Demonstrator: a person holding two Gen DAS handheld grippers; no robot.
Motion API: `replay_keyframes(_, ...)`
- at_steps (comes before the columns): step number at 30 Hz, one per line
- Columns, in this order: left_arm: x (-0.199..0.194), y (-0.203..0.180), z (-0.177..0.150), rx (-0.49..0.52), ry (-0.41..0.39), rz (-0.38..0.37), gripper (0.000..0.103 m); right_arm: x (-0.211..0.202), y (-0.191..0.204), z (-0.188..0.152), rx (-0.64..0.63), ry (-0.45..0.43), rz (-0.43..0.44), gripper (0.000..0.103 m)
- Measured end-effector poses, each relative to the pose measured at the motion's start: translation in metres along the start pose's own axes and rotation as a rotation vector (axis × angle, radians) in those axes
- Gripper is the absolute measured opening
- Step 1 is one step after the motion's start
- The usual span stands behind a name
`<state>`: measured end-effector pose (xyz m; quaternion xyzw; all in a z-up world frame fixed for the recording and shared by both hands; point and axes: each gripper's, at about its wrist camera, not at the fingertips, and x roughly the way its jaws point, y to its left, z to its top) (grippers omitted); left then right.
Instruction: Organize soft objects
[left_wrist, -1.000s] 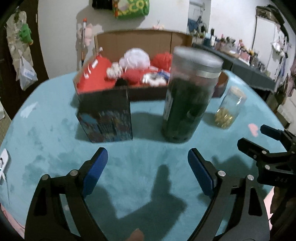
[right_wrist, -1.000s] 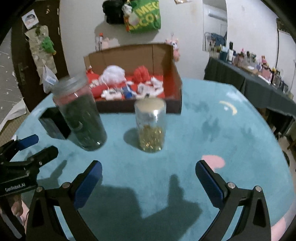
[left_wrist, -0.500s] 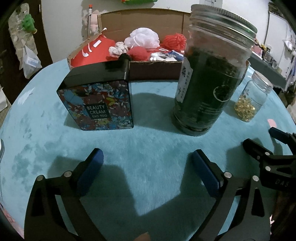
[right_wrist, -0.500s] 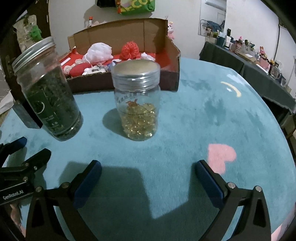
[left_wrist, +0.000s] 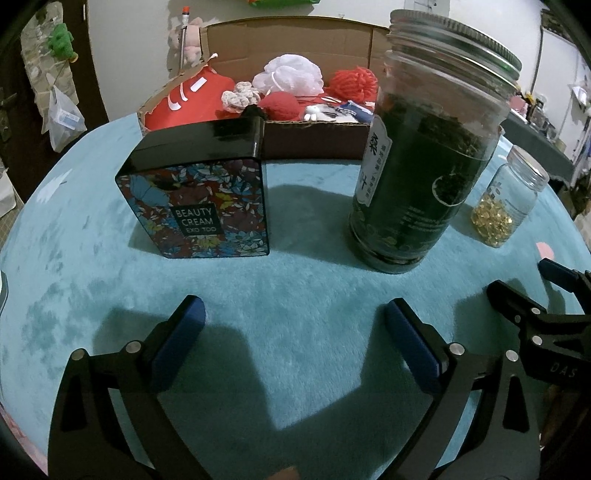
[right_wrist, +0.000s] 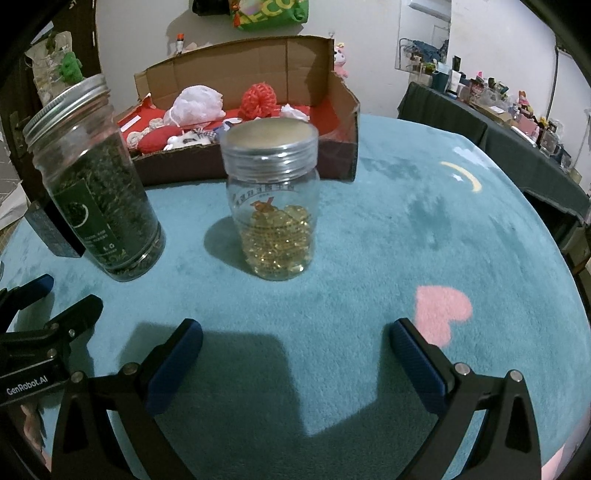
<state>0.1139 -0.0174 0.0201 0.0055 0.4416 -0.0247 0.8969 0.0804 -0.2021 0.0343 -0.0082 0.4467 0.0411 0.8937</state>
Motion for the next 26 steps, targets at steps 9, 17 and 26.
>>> replay_keyframes(9, -0.0005, -0.0001, 0.0003, -0.001, 0.0, -0.001, 0.1, 0.0013, -0.0012, 0.0021, 0.002, 0.005, 0.011, 0.103)
replay_keyframes(17, -0.0004, -0.0002, 0.0003, -0.001, -0.001, -0.001, 0.1, 0.0016, -0.0023, 0.002, -0.001, 0.005, 0.01, 0.103)
replay_keyframes(26, -0.0004, -0.0003, 0.0003, -0.001, -0.001, -0.001, 0.1, 0.0015, -0.002, 0.0018, -0.001, 0.005, 0.009, 0.103)
